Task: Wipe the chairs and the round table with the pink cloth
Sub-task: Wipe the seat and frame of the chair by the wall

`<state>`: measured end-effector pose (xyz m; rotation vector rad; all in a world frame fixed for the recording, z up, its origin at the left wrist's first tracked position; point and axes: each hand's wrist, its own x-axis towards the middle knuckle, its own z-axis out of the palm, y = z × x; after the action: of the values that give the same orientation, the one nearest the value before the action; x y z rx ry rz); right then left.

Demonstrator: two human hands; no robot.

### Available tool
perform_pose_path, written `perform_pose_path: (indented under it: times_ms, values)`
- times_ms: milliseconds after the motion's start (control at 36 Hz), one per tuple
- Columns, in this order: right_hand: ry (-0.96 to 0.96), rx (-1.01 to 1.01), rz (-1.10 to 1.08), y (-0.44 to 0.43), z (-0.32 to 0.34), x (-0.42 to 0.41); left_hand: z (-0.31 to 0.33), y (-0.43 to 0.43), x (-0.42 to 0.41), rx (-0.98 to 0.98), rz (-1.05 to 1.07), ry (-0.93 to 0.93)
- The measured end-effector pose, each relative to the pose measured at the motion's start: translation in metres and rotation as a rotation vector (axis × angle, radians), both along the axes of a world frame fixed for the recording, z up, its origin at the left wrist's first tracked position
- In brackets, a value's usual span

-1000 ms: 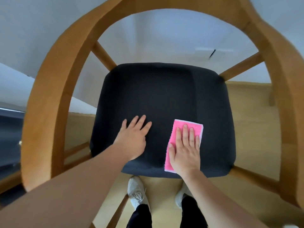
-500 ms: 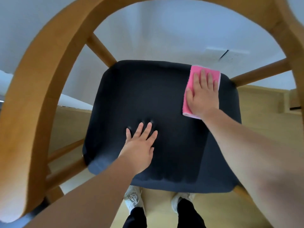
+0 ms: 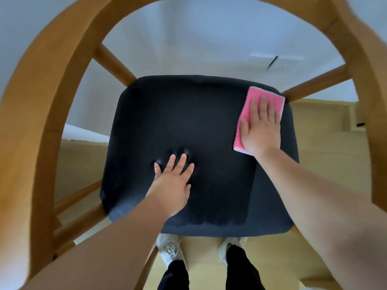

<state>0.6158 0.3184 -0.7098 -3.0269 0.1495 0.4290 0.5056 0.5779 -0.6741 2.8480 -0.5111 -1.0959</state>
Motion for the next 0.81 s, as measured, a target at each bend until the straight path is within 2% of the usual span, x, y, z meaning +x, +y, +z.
perform_pose_path:
  times_ms: [306,444,583,667,806]
  values:
    - [0.094,0.003,-0.148,0.009,0.009,-0.171,0.007,-0.002,0.000,0.003,-0.007,-0.021]
    - [0.124,0.021,-0.178,0.018,0.013,-0.224,0.012,-0.006,0.001,0.020,0.006,-0.023]
    - [0.115,0.022,-0.160,0.013,0.012,-0.219,0.015,-0.019,-0.015,0.036,-0.033,-0.148]
    - [0.105,0.022,-0.163,0.008,0.012,-0.201,0.010,-0.026,-0.026,-0.023,-0.048,-0.065]
    - [0.099,-0.023,-0.145,-0.013,0.003,-0.128,0.006,-0.028,-0.021,-0.003,-0.051,-0.024]
